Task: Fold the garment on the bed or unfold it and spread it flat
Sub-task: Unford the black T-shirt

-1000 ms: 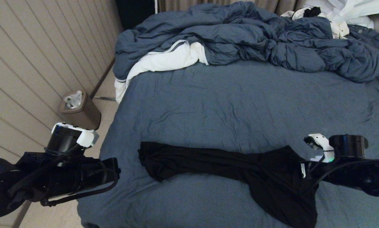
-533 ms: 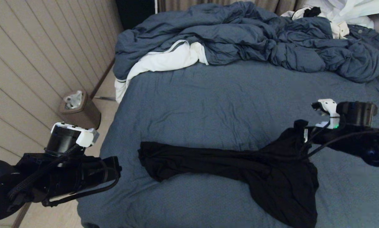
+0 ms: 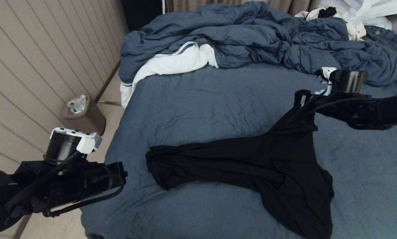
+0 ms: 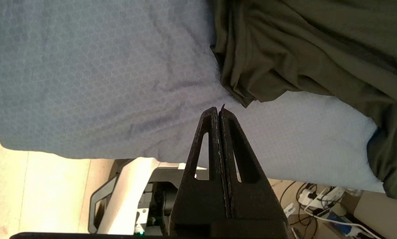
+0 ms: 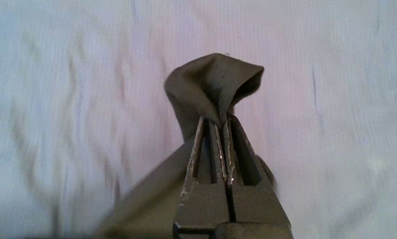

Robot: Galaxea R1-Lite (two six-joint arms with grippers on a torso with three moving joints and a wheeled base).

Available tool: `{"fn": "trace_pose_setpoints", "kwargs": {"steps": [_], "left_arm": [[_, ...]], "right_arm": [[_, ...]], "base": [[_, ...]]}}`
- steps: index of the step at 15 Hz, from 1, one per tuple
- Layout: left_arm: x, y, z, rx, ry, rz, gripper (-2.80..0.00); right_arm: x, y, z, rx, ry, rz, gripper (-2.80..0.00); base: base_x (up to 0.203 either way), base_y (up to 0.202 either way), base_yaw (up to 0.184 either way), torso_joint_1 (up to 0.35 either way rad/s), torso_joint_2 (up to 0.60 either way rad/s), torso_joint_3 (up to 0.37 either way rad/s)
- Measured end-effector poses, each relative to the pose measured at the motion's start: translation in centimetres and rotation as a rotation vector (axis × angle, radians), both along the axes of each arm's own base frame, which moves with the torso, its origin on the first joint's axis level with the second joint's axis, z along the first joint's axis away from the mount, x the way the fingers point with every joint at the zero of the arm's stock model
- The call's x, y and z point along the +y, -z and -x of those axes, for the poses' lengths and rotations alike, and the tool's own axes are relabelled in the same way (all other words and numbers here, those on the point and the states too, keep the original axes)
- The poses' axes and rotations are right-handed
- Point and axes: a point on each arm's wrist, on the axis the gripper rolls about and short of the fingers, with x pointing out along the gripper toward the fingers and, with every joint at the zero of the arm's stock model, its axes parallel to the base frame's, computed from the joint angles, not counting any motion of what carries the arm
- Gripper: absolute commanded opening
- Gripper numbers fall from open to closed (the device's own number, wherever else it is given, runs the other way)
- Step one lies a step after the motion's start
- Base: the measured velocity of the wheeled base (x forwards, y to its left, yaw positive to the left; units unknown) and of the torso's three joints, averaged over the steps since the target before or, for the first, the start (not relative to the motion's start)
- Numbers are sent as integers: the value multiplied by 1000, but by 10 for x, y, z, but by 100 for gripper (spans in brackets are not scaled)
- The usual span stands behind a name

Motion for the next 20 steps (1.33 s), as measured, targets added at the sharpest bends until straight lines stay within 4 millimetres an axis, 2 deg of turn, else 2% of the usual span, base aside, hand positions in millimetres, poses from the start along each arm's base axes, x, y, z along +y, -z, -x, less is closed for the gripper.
{"fn": "trace_pose_setpoints", "kwargs": {"steps": [3,6,9,11,12,15,20], "left_arm": [[0,-1,0,-19,-1,7,-280],[0,0,-1,-42,-1,17,-280],[0,2,-1,-43,-2,18,-280],[-1,2,-1,-40,-1,17,-280],[-1,3,-2,-39,-2,16,-280],[-1,3,-2,-39,0,16,-280],[-1,3,-1,-37,-1,16,-280]], "right_arm": [[7,1,-37,-51,32,11,-280],[13,11,-67,-63,46,17,-280],[23,37,-86,-30,38,55,-280],[26,52,-92,-11,39,61,-280],[25,55,-94,-4,45,62,0],[22,60,-95,6,87,72,0],[22,53,-93,-14,89,63,0]], "base": [[0,0,0,0,0,0],[0,0,0,0,0,0],[0,0,0,0,0,0],[0,0,0,0,0,0],[0,0,0,0,0,0],[0,0,0,0,0,0],[0,0,0,0,0,0]]}}
